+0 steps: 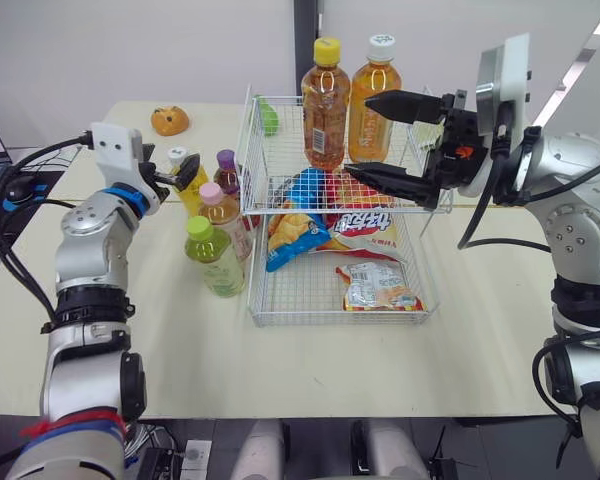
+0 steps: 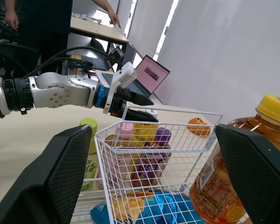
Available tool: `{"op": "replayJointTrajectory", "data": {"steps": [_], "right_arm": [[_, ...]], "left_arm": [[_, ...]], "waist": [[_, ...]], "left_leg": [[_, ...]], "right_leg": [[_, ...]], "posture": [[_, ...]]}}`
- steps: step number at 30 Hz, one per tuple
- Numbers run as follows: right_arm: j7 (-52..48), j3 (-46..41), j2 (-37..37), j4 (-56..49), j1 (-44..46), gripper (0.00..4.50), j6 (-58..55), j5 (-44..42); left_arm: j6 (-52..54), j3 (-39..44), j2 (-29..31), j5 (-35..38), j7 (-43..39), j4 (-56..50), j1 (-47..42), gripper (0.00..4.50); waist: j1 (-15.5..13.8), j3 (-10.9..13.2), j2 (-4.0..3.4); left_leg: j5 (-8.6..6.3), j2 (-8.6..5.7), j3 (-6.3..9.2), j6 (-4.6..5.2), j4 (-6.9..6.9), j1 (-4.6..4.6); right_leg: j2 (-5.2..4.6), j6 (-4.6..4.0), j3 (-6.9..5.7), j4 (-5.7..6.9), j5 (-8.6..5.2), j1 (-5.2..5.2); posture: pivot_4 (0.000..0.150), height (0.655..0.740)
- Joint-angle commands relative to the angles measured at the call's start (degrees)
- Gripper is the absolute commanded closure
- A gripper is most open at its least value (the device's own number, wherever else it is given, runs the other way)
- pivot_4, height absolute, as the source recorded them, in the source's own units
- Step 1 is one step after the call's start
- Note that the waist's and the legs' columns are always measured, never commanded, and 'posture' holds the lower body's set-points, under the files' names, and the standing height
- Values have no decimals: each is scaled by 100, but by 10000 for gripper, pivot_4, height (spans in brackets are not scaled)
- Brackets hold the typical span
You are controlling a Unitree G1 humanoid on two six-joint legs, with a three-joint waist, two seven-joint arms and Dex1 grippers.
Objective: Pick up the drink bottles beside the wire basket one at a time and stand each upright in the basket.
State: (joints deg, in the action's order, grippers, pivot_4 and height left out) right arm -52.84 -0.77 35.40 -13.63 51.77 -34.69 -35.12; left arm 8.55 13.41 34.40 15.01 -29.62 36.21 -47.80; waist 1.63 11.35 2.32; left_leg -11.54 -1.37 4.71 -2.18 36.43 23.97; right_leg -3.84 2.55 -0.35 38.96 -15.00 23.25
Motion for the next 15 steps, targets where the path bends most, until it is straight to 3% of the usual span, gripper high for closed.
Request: {"op": "replayJointTrajectory", "data": {"steps": [1,10,15], "right_arm": [[30,-172,70,-200,38,0,18,-69],[44,-182,86,-272,-3,0,0,-96],[68,-191,69,-295,0,0,-10,-118]], "left_arm": [[-367,-28,0,-144,-53,392,-311,441],[-941,-29,-39,-310,-149,1278,-715,441],[-998,-18,-48,-282,-220,1408,-771,15949]], "waist": [[4,0,0],[5,0,0],[8,0,0]], "left_leg": [[0,-2,0,0,0,0],[0,-2,1,0,0,1],[0,-2,2,0,0,1]], "right_leg": [[0,0,-1,0,0,0],[1,0,-3,0,0,1],[1,0,-3,0,0,1]], "posture": [[1500,7400],[1500,7400],[1500,7400]]}}
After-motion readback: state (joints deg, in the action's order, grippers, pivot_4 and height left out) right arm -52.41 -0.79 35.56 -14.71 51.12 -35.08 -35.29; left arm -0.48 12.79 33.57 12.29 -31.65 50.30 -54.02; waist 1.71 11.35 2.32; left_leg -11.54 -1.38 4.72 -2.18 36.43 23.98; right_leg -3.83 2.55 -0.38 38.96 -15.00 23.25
